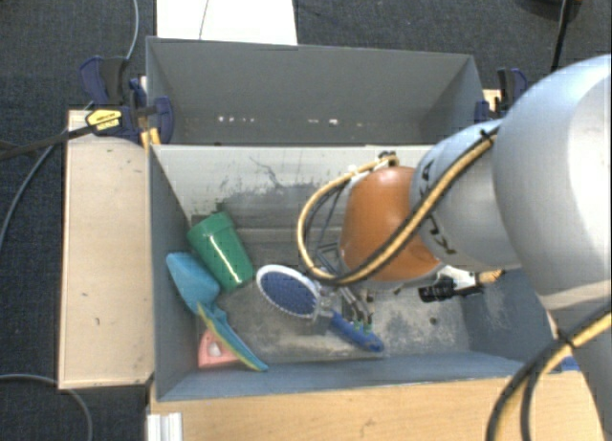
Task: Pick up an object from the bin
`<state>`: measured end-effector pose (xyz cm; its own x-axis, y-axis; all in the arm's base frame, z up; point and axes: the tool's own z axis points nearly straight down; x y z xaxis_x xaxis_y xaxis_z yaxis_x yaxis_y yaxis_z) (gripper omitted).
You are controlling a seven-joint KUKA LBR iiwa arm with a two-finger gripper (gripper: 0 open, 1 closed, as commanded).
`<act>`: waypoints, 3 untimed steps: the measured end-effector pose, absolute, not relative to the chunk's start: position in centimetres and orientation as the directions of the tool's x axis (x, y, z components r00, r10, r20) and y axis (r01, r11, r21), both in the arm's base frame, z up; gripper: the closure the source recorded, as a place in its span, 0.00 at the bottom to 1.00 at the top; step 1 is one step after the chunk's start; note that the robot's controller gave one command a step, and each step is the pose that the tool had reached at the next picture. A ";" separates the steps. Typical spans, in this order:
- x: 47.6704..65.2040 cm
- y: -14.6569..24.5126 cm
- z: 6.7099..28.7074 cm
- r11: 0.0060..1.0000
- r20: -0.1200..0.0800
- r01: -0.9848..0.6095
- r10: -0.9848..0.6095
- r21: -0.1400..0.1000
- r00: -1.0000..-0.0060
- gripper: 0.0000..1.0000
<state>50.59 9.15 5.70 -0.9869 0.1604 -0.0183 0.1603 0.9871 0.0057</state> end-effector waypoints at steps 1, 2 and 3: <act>50.5 9.1 5.9 0.988 -0.017 0.155 0.155 0.005 -0.988 1.00; 50.3 9.1 6.3 0.988 -0.009 0.152 0.152 0.003 -0.988 1.00; 50.0 9.1 8.2 0.988 0.002 0.153 0.153 0.000 -0.988 1.00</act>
Offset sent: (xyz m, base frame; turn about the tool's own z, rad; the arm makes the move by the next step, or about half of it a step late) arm 0.0001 -0.0001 0.0606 0.0000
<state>49.97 9.10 8.17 -0.9882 0.1534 0.0020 0.1534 0.9882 -0.0001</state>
